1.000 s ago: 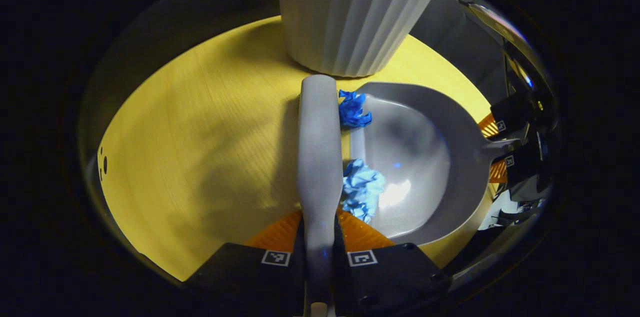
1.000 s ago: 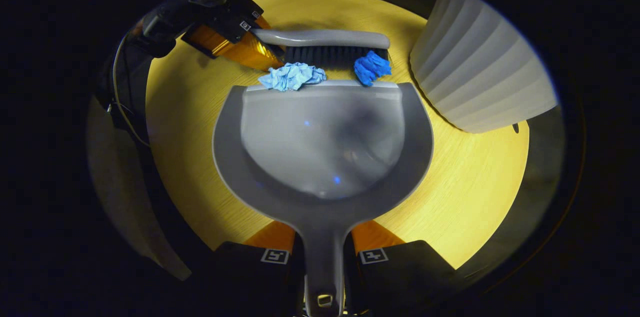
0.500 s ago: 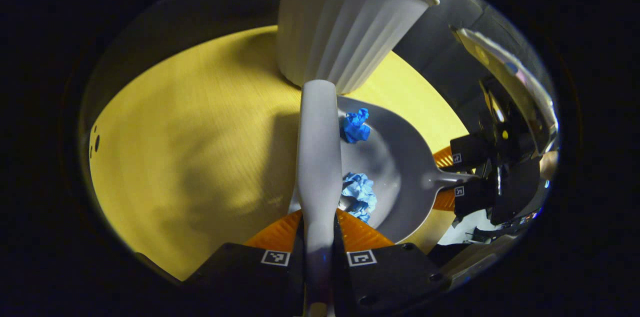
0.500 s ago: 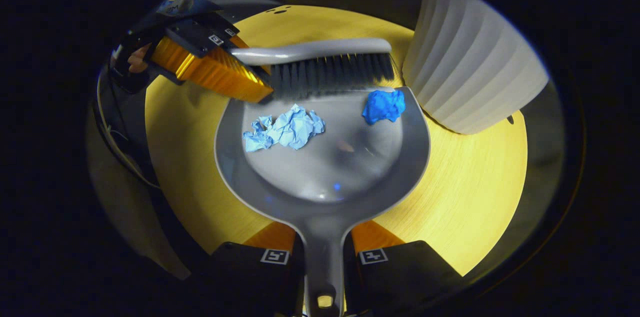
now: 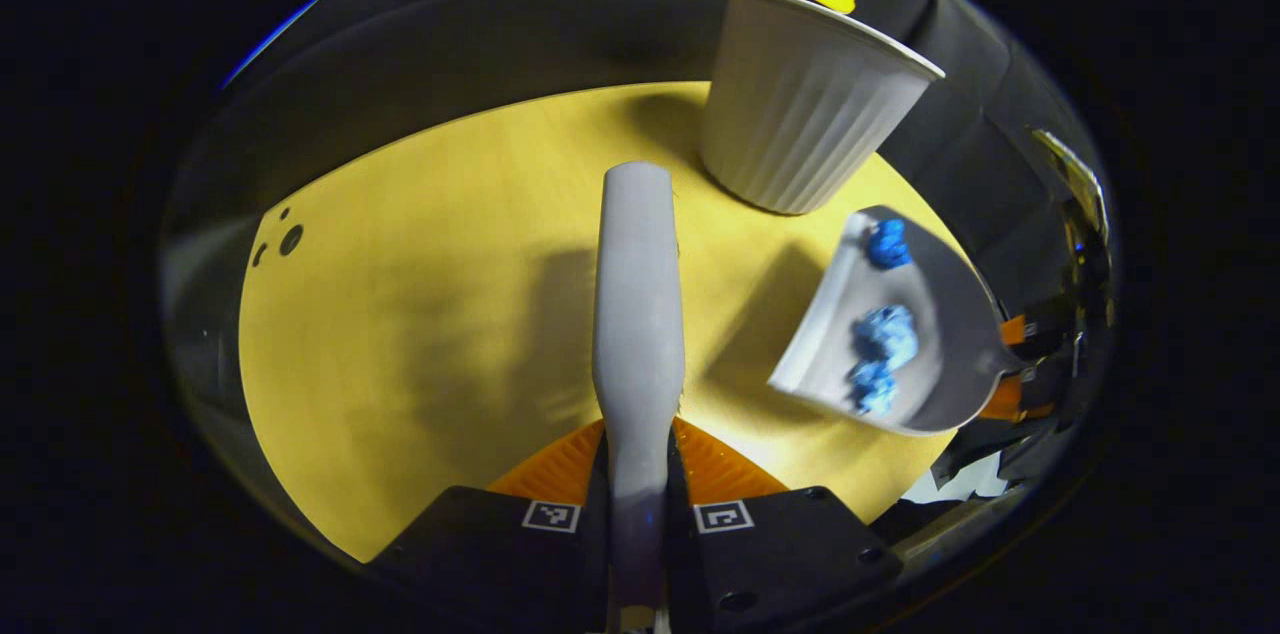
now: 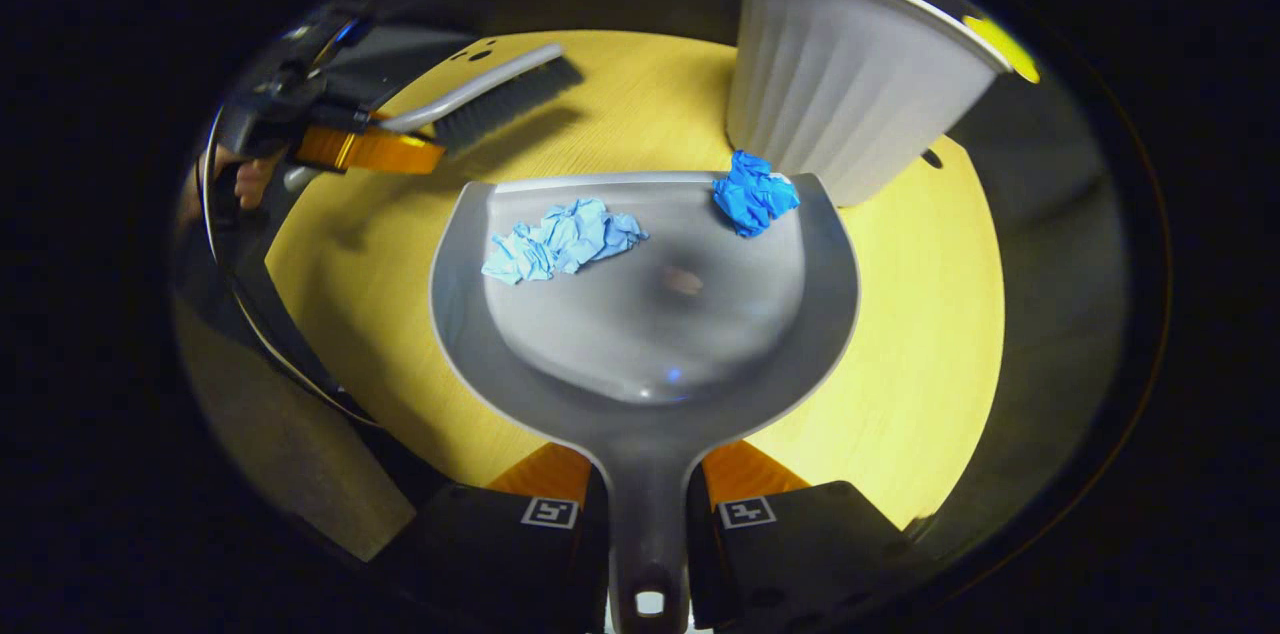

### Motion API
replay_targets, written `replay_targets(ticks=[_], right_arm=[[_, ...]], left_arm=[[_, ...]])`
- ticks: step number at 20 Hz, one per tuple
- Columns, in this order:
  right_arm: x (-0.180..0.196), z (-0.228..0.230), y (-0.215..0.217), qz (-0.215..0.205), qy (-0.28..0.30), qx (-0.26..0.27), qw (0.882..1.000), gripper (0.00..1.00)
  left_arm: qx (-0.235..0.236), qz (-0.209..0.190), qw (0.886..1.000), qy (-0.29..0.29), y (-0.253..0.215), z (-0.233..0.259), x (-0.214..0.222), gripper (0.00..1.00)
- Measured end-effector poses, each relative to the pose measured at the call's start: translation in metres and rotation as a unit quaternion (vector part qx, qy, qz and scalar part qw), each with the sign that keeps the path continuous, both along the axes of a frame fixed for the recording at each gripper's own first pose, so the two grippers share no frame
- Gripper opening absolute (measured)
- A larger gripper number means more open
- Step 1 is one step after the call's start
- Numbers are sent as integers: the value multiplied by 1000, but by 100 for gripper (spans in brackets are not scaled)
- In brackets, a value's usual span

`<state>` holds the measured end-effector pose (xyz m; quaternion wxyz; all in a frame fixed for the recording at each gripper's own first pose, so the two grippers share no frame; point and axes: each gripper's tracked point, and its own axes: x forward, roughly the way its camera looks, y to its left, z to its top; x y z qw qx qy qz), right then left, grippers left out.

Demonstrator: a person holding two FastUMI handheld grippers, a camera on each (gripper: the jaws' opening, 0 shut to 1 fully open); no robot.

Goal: Pick up the small broom and dustpan from the desktop, sweep the trash into the dustpan with the broom, and then empty the trash into the garbage bin.

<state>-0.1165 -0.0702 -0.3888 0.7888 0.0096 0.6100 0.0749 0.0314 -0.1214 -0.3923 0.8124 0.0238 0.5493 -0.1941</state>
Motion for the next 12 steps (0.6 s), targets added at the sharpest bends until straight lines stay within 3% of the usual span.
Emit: replay_targets(ticks=[7,12], right_arm=[[5,4,19,-70,-4,-27,997,36],[16,-9,37,-143,-29,-46,988,36]], left_arm=[[0,21,1000,10,56,-17,-49,27],[-10,29,999,13,87,-24,-74,27]])
